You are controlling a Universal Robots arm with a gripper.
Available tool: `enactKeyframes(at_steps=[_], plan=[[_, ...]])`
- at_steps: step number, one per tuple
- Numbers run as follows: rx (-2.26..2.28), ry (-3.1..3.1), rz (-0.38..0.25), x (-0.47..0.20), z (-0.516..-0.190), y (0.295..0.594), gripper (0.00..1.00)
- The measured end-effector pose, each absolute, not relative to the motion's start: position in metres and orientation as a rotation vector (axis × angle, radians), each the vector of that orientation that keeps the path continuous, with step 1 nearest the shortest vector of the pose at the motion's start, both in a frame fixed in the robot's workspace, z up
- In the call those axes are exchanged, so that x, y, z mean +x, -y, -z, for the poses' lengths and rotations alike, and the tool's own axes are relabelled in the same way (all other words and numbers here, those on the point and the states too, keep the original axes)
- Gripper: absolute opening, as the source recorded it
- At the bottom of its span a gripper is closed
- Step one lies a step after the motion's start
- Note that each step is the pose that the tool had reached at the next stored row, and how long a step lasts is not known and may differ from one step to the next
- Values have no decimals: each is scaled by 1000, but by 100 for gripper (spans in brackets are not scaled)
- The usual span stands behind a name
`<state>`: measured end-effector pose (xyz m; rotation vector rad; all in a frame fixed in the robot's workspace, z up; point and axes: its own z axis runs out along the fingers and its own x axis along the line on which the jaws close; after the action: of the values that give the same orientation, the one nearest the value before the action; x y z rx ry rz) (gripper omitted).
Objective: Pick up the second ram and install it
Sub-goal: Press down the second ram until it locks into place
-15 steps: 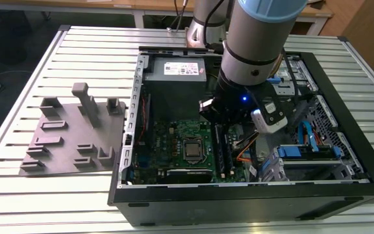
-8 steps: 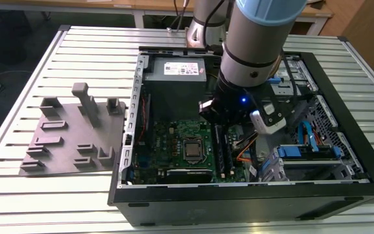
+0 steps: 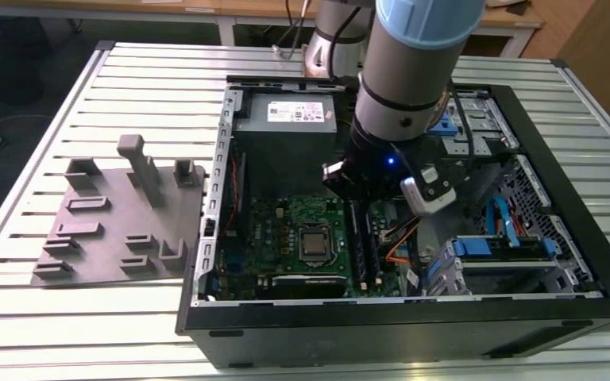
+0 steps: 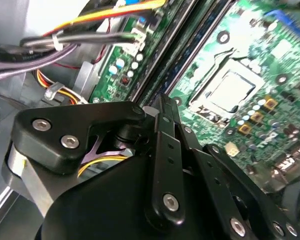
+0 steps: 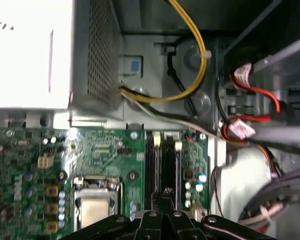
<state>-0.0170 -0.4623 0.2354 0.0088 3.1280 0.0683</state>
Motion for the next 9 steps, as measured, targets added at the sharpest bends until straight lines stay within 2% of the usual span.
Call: enactKeyframes(at_steps=[9], plan=[[8, -3128, -69, -20, -224, 452, 11]])
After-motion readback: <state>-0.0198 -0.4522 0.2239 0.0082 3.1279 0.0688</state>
